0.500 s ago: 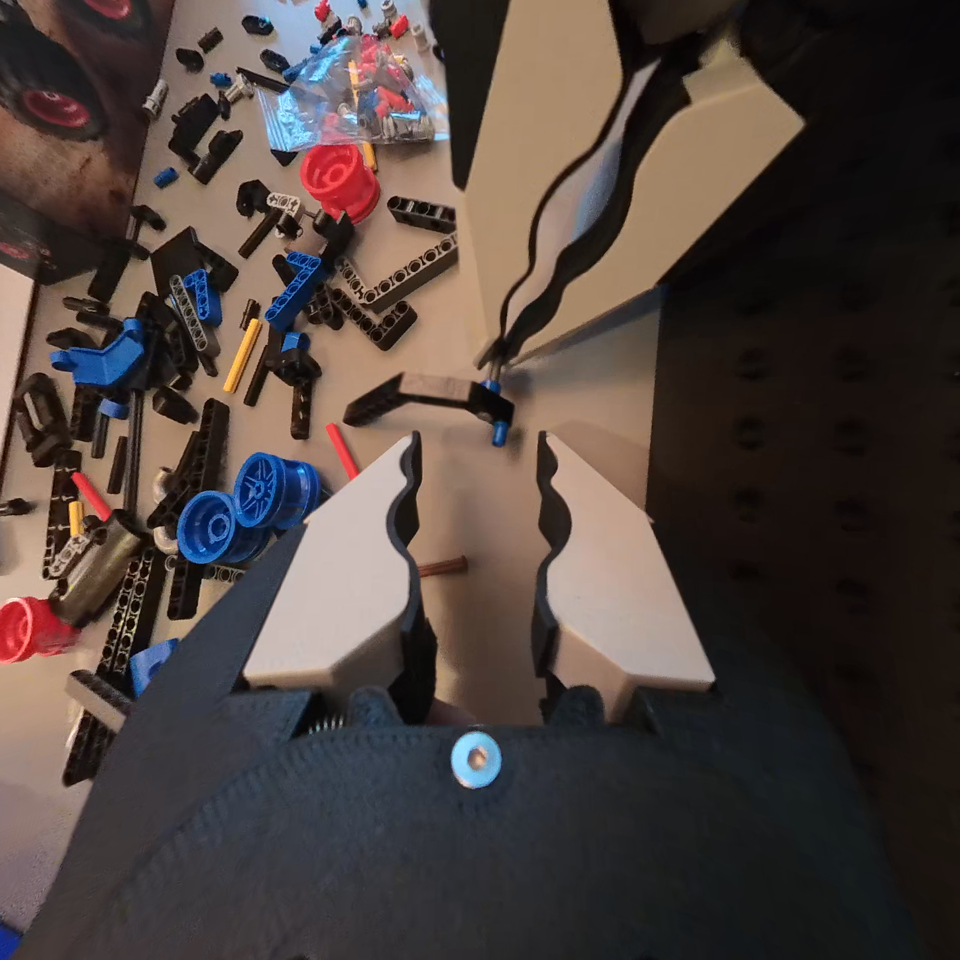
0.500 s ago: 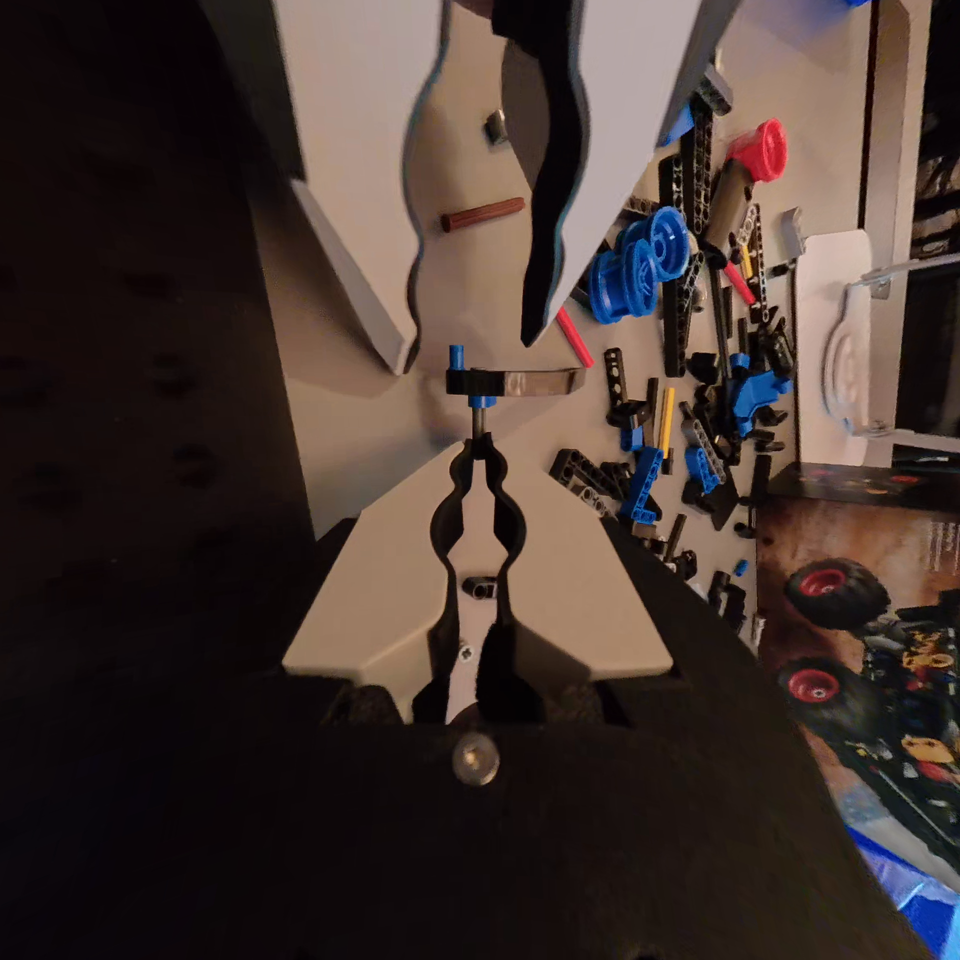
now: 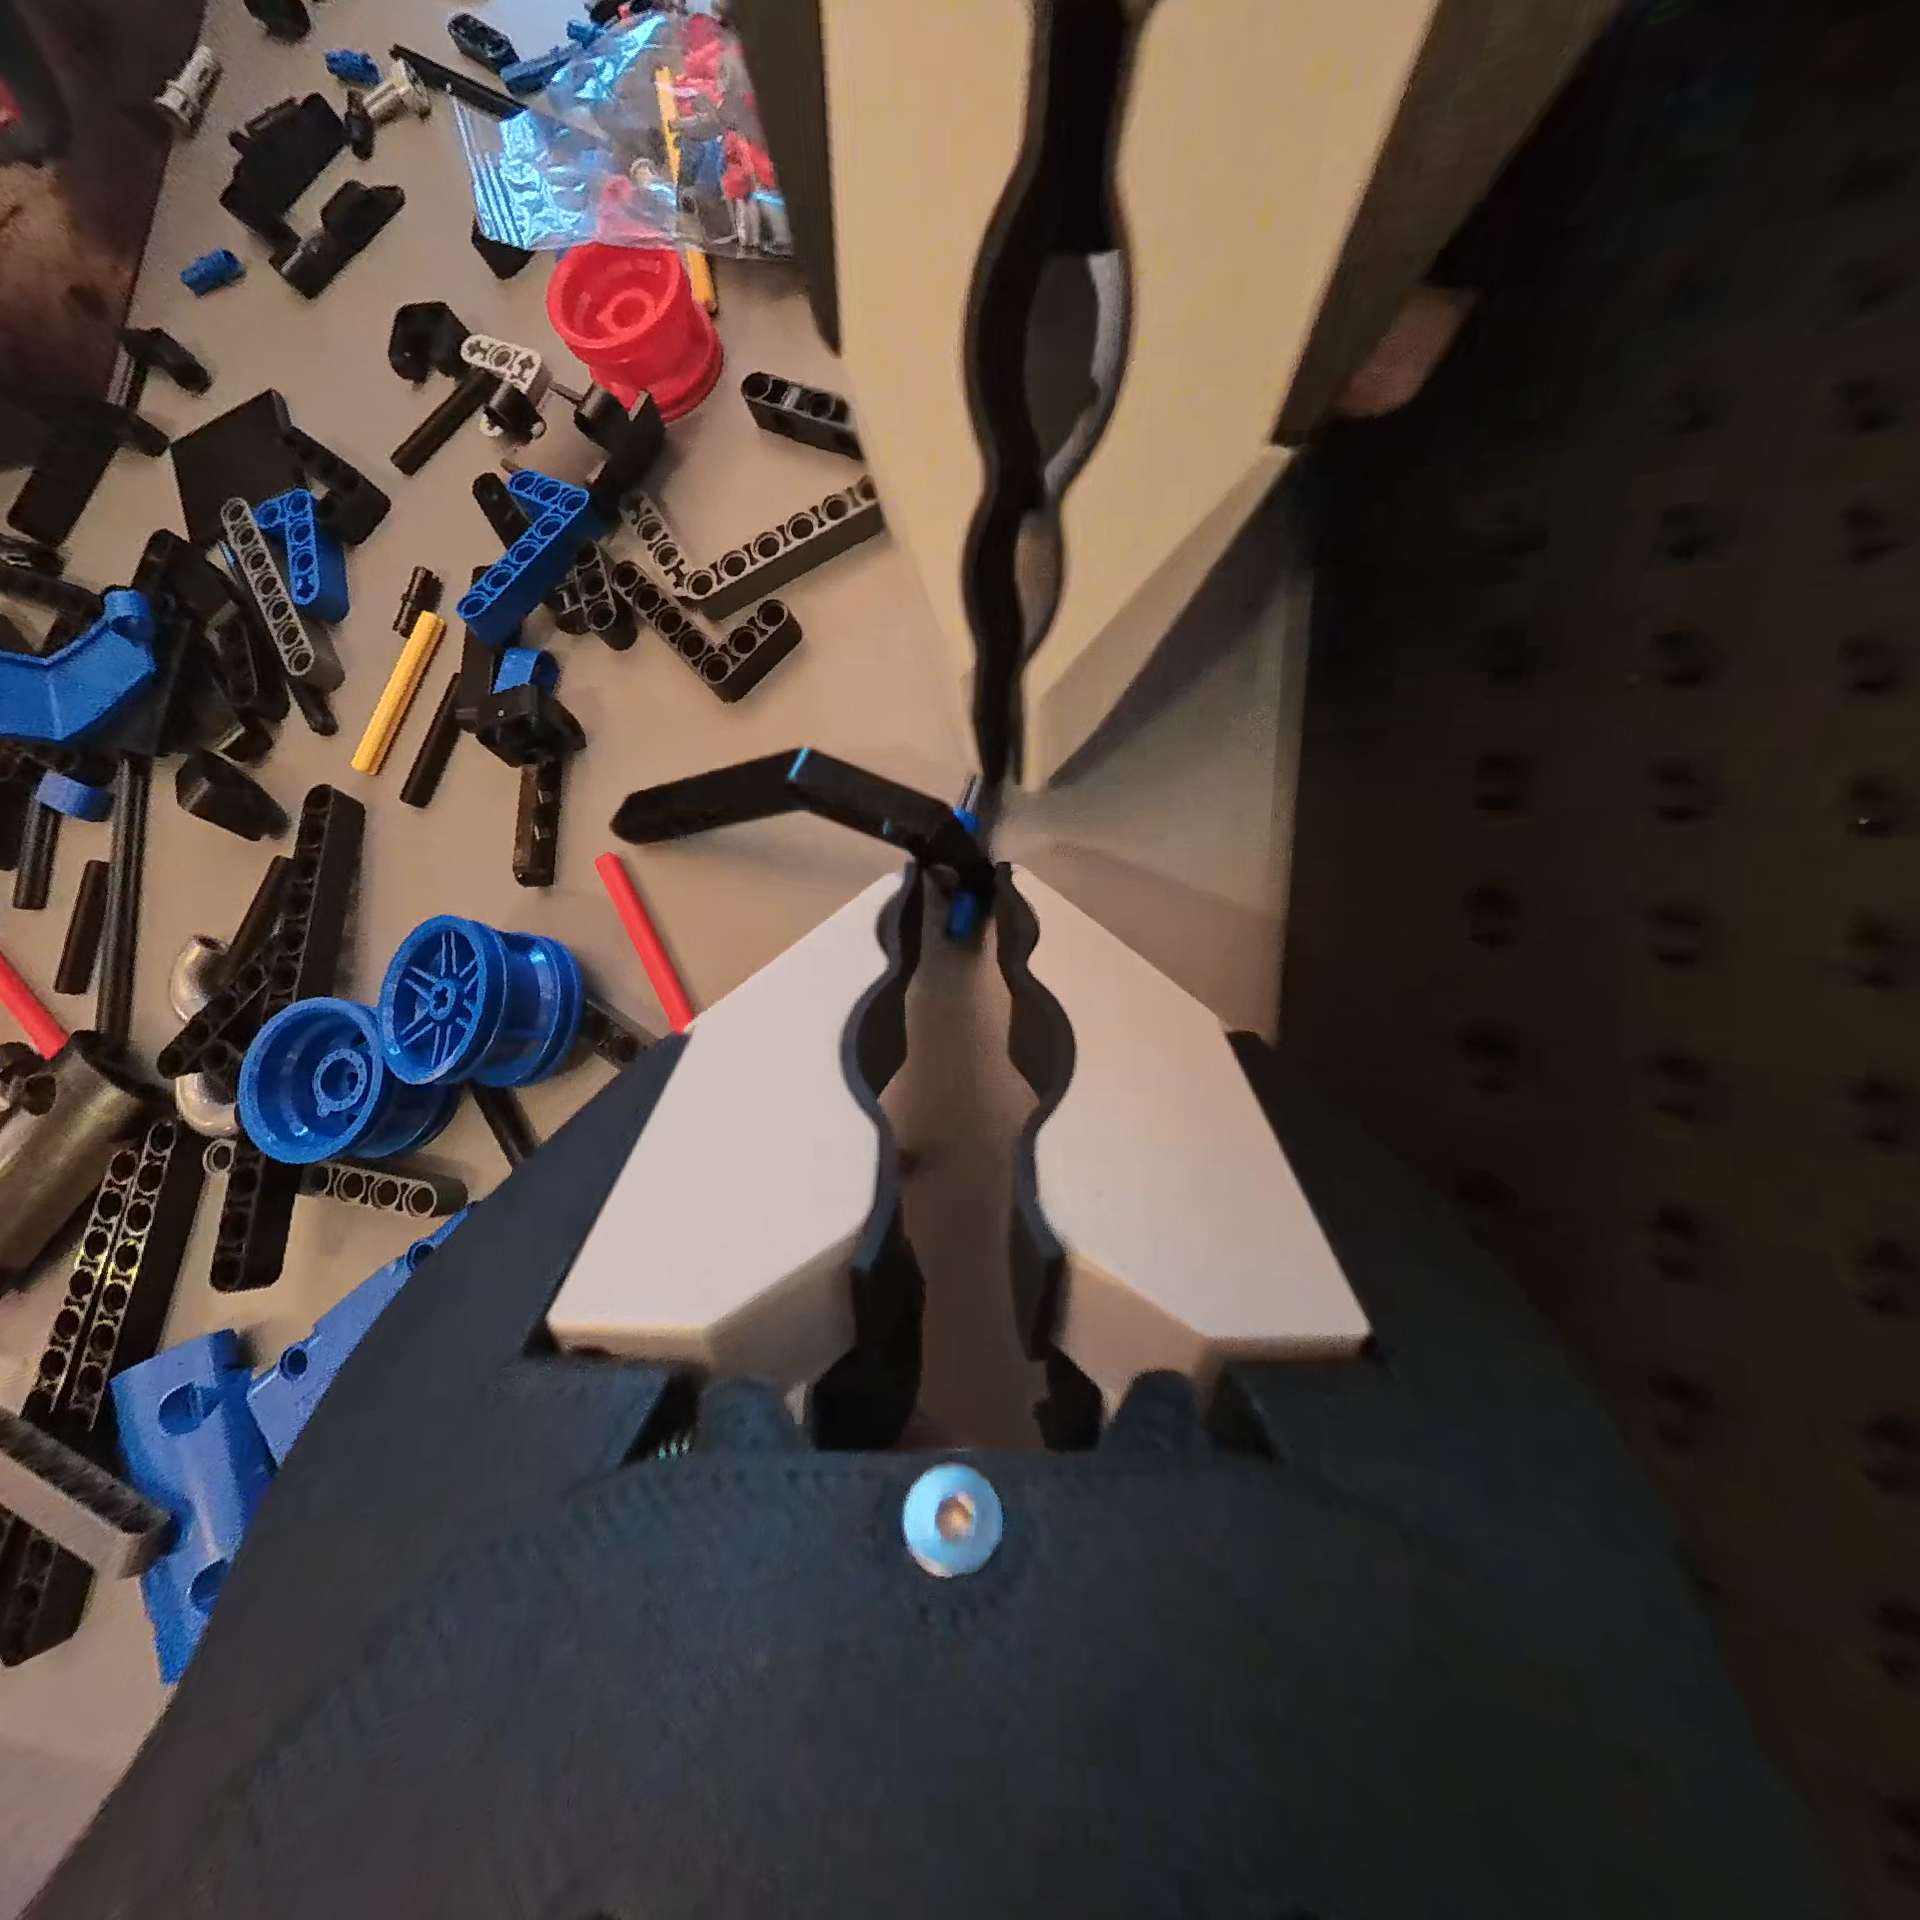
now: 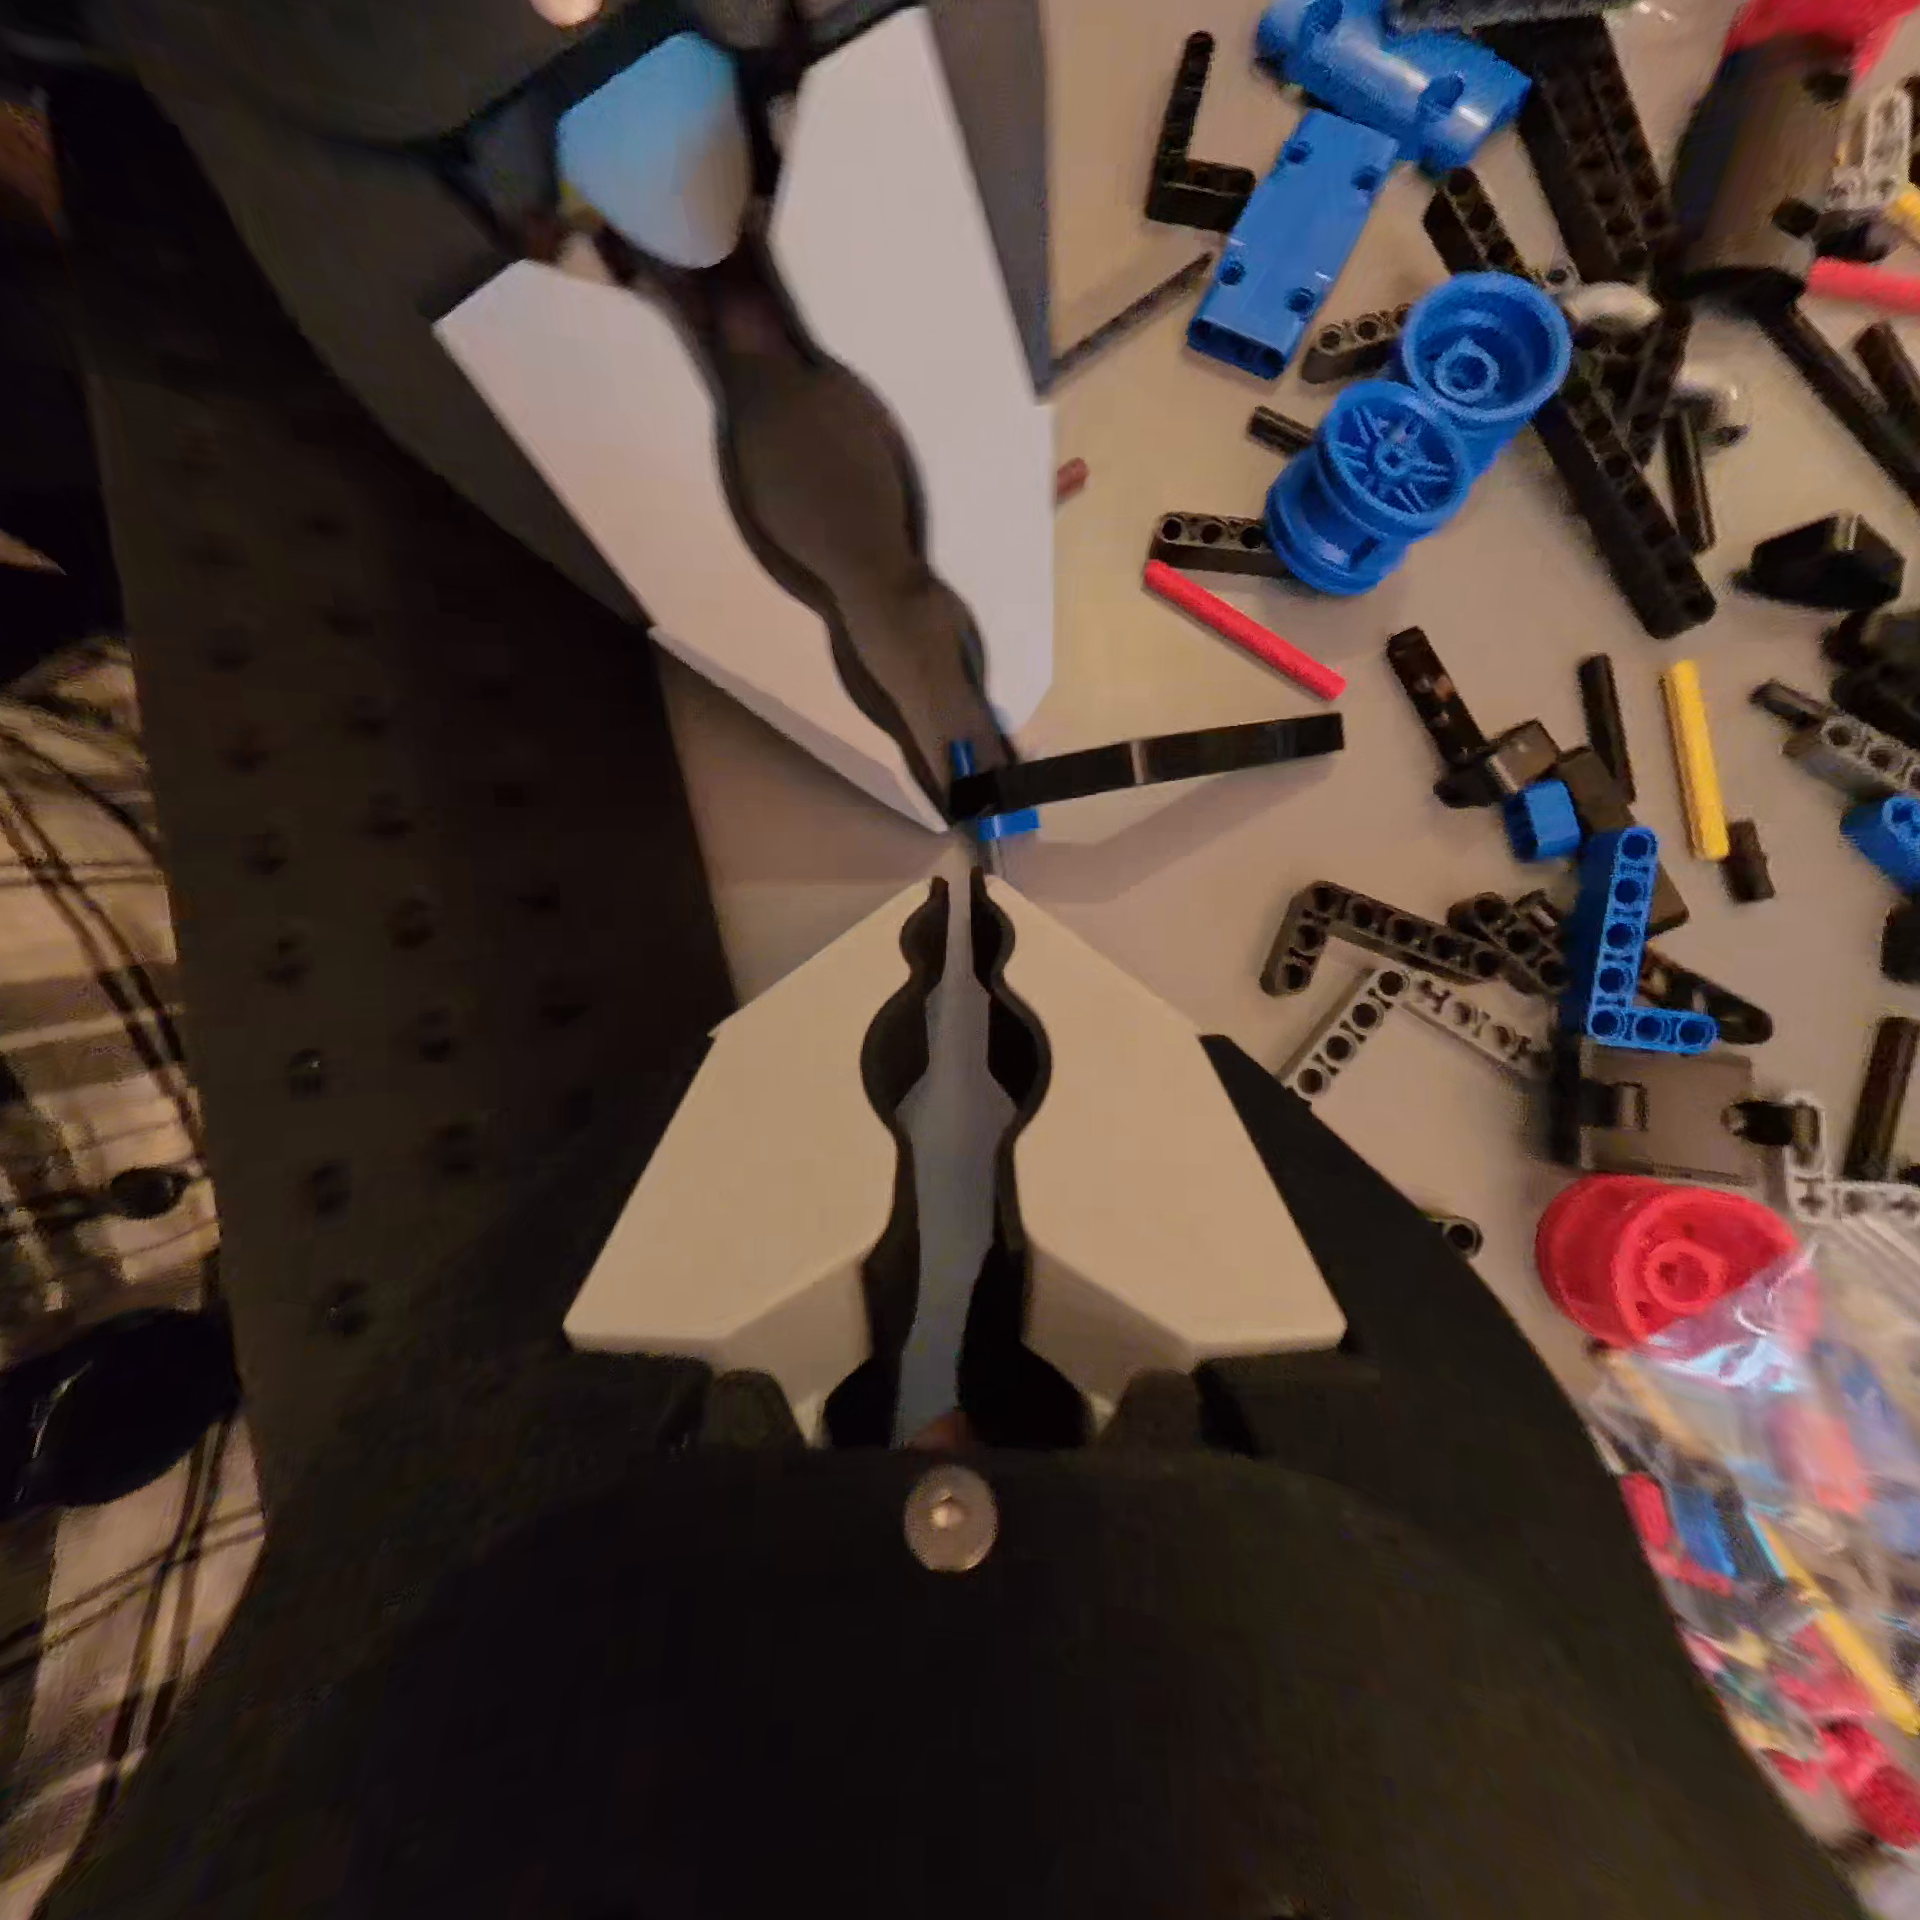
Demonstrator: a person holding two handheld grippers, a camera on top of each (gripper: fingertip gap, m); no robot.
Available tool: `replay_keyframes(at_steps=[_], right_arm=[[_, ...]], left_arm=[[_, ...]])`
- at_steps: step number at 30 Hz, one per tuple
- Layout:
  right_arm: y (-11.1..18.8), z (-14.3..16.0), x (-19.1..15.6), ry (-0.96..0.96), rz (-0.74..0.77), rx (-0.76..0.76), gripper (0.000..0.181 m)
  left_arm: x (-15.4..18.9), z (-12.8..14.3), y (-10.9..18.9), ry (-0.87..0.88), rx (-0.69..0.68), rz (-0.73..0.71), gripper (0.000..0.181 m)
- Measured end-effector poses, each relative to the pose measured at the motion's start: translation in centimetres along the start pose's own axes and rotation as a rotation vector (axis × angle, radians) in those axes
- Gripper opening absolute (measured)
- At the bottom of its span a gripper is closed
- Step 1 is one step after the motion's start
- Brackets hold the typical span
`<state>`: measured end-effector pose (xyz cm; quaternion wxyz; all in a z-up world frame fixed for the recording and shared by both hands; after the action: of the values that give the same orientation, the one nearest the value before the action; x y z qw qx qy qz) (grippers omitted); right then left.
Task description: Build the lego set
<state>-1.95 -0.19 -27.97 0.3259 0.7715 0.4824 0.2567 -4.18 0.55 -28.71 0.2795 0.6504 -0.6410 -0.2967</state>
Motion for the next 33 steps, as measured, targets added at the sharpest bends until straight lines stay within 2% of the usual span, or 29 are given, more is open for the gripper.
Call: replay_keyframes(at_steps=[4, 7, 8, 11, 13, 17, 19, 24, 28, 33], right_arm=[[0.3, 0.1, 0.9, -0.015, 0.002, 0.014, 0.005], [1.1, -0.6, 1.4, -0.045, -0.033, 0.058, 0.01], [1.2, -0.8, 1.9, -0.044, -0.018, 0.064, 0.01], [1.2, -0.7, 2.9, -0.033, 0.018, 0.062, 0.01], [1.3, -0.9, 3.3, -0.042, 0.023, 0.078, 0.009], [1.2, -0.7, 3.8, -0.051, 0.038, 0.084, 0.009], [1.2, -0.8, 3.7, -0.057, 0.027, 0.092, 0.008], [1.5, -0.9, 4.0, -0.066, 0.029, 0.113, 0.007], [2.6, -1.8, 4.6, -0.042, 0.073, 0.19, 0.008], [4.0, -4.1, 3.7, 0.23, 0.221, 0.311, 0.012]], left_arm=[[-0.1, 0.0, 0.1, 0.004, -0.003, 0.002, 0.015], [-0.5, 0.5, 0.8, 0.007, -0.018, 0.009, 0.031], [-1.3, 0.5, 1.3, 0.019, -0.016, -0.022, 0.031], [-3.6, 0.2, 2.7, 0.061, 0.011, -0.109, 0.023], [-4.9, 1.0, 2.4, 0.037, -0.08, -0.183, 0.022], [-5.6, 1.5, 1.3, 0.044, -0.15, -0.194, 0.013], [-6.1, 1.7, 1.3, 0.065, -0.168, -0.207, 0.003], [-6.4, 1.8, 1.4, 0.031, -0.21, -0.264, 0.002], [-5.3, 1.4, 1.9, 0.043, -0.153, -0.229, 0.001], [-3.5, -1.7, 3.1, 0.096, -0.021, -0.117, 0.001]])
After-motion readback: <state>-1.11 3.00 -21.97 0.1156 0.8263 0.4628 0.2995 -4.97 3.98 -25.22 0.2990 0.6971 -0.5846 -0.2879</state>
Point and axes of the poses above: each gripper's, where its closed fingertips meet, y back along the fingers, z out of its underside, x = y × z across the jaws, the point moved 1 cm from there along y, back along the fingers, and after that the axes turned 11 degrees about z, right-handed, at the moved point
